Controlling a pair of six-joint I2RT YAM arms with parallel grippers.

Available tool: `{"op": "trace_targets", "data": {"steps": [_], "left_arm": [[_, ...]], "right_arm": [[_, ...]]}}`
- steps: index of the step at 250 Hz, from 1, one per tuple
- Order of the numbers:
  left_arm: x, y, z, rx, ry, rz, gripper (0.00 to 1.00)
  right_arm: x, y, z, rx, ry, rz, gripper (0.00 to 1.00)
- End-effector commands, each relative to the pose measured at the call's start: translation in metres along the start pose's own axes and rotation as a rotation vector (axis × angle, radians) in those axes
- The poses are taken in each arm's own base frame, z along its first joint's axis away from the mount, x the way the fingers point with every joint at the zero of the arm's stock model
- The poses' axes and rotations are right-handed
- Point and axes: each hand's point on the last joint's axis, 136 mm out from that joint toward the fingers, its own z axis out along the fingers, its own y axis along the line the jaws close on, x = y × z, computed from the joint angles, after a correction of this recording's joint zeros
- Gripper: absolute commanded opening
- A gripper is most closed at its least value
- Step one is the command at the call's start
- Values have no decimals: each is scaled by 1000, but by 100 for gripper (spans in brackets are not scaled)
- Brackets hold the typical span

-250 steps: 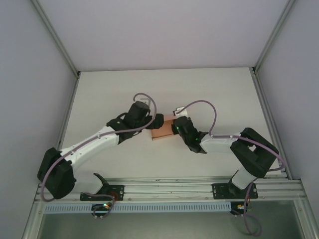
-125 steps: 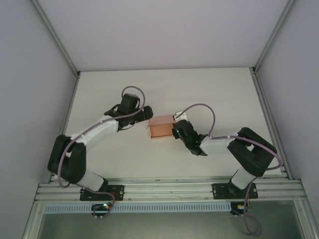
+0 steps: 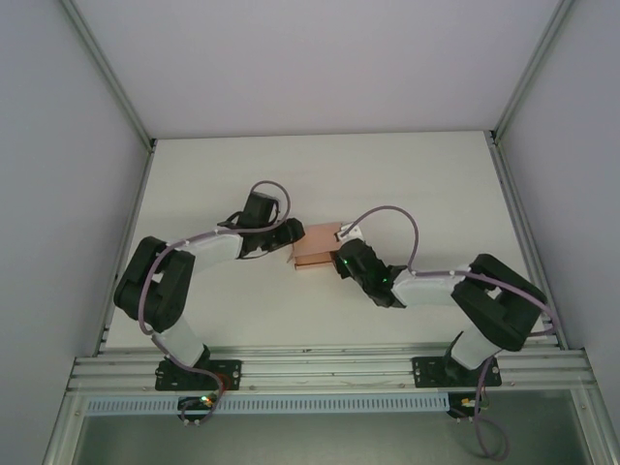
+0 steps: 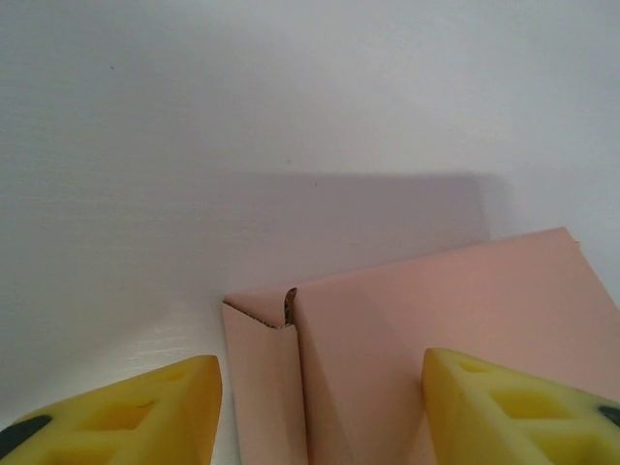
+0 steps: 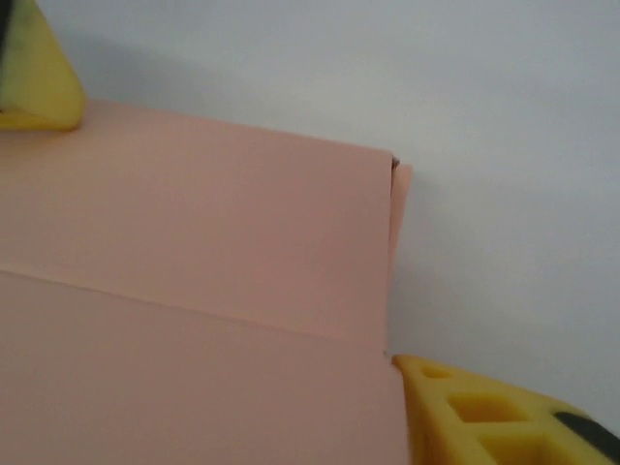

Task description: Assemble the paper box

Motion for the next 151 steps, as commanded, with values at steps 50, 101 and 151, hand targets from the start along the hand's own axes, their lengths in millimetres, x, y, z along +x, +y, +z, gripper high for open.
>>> {"op": "trace_targets", "data": {"steps": [50, 101, 151], "left_arm": [[26, 32, 12, -45, 61, -44, 50], [30, 40, 13, -45, 41, -36, 44], [30, 41, 13, 4, 18, -30, 33]], "right_arm": [[21, -2, -42, -101, 73, -17, 82], [13, -3, -60, -154, 47, 39, 100], [-20, -9, -50, -242, 31, 264, 100]]}}
